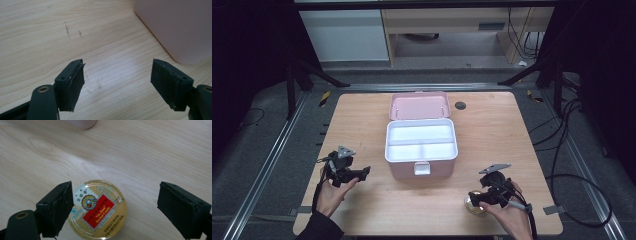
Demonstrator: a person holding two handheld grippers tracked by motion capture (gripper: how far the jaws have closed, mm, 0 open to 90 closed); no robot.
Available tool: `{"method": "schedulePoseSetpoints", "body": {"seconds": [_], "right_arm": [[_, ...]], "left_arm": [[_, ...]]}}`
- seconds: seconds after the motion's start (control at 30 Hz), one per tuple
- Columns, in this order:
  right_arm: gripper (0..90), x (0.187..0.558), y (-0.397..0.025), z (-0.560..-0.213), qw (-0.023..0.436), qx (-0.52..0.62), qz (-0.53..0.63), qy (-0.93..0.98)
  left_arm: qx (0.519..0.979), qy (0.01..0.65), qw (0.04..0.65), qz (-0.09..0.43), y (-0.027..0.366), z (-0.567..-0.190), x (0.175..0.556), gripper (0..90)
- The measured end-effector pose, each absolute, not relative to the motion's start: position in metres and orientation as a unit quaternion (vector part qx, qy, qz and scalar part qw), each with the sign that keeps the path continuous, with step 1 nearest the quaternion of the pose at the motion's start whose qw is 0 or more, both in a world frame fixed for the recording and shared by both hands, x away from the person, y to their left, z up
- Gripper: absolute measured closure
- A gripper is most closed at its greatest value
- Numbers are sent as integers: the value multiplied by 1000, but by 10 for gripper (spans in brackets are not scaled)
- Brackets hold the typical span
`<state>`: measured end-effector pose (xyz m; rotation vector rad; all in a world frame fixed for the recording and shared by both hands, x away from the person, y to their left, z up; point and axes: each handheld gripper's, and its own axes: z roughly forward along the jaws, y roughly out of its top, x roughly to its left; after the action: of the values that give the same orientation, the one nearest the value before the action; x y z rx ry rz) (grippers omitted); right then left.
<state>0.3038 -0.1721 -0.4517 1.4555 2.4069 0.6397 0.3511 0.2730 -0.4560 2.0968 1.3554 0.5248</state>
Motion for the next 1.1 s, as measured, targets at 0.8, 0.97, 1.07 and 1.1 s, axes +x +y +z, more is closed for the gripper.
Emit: {"method": "schedulePoseSetpoints", "body": {"seconds": [0.8,0.97,1.07,1.1], "right_arm": [[177,305,-149,-487,72,486,123,862],[203,308,-154,-485,66,483,120,865],[203,315,-166,-477,78,503,133,850],[203,318,-173,-474,83,509,136,846]], "left_arm": [[795,505,277,191,270,-461,353,260],[796,504,276,190,270,-461,353,260],[796,504,276,191,270,-461,353,260],[796,504,276,191,270,-462,353,260]]}}
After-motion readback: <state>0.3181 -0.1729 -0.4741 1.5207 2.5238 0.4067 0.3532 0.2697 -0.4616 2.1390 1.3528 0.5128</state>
